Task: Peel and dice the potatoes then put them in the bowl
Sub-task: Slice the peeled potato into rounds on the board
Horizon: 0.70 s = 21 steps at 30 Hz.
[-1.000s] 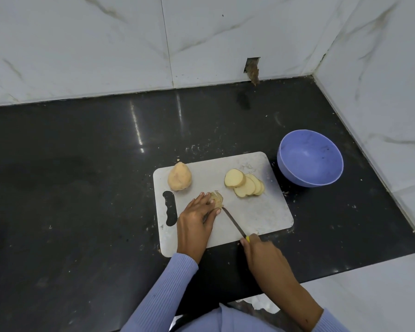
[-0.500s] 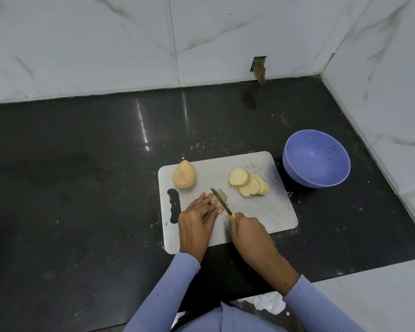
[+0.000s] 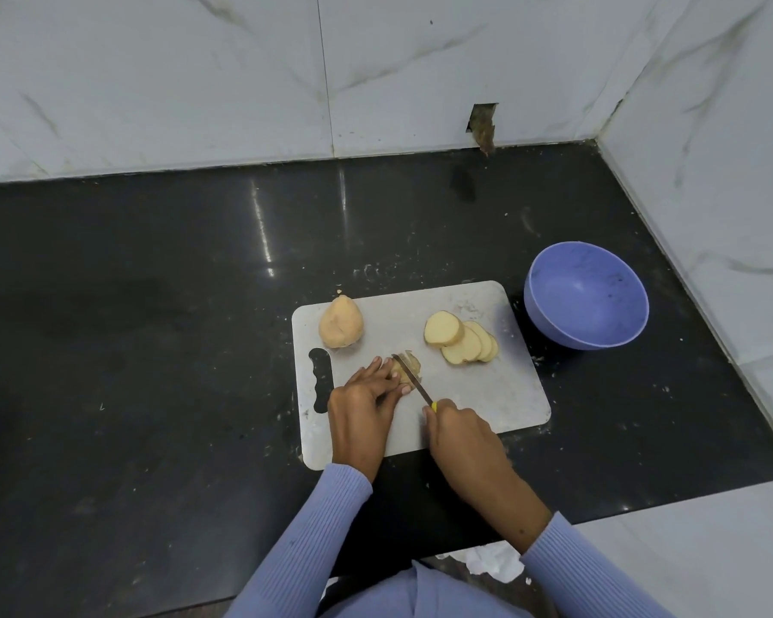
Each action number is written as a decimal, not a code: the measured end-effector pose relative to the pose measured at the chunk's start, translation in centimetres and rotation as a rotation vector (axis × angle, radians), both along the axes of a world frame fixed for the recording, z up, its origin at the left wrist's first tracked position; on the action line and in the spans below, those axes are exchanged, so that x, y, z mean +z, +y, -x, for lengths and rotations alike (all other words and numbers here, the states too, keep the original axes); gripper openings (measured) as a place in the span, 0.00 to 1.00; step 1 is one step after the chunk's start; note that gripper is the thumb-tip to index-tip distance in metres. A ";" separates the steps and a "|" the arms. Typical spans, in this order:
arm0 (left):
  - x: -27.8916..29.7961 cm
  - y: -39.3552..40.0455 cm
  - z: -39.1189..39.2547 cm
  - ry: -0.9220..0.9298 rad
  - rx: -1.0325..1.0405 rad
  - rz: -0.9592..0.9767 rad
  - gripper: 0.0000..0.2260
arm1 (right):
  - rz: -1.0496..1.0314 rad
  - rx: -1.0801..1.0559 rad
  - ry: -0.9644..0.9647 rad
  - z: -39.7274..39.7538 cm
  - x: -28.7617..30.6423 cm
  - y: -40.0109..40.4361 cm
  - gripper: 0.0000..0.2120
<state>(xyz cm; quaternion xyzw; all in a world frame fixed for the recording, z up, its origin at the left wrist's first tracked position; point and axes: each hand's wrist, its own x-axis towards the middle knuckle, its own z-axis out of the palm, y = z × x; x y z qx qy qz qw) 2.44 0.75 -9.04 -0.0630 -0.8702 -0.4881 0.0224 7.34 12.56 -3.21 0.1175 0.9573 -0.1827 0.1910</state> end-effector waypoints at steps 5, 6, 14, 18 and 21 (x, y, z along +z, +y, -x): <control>0.1 -0.1 0.0 0.007 -0.007 -0.002 0.09 | -0.095 0.050 -0.028 -3.0 0.0 0.9 0.18; 0.2 -0.1 -0.1 0.007 -0.007 0.002 0.09 | -0.108 0.051 -0.031 -3.5 -0.1 1.0 0.18; 0.4 -0.1 -0.4 0.011 -0.006 0.012 0.10 | -0.071 0.000 -0.012 -4.1 -0.8 1.6 0.18; 0.4 -0.1 -0.6 0.058 -0.009 0.048 0.11 | -0.084 -0.002 -0.039 -4.9 -0.7 2.1 0.18; 0.4 0.1 -0.7 0.070 -0.001 0.057 0.10 | -0.075 0.002 -0.019 -4.6 -0.6 2.4 0.18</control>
